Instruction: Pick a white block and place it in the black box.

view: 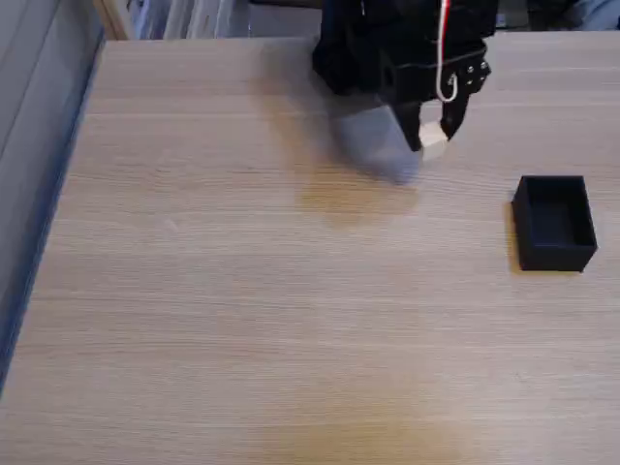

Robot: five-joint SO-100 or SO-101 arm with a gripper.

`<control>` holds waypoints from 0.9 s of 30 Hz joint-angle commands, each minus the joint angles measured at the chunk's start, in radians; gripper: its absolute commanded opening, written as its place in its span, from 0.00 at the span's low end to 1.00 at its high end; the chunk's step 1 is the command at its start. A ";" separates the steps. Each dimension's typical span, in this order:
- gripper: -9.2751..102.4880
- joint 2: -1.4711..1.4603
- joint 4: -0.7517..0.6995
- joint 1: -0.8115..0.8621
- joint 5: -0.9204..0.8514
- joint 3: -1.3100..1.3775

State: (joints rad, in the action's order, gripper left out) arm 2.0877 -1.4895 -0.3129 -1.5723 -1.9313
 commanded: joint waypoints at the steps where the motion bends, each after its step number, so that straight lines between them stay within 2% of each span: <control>1: 0.08 -0.089 -0.057 -0.117 0.091 0.146; 10: 0.08 -0.426 -0.051 -0.253 0.285 0.459; 21: 0.08 -0.684 -0.058 -0.305 0.385 0.776; 27: 0.11 -0.746 -0.058 -0.318 0.425 0.861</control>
State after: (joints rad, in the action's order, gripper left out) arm 1.3422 -1.5463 -0.6335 -1.1612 -1.1198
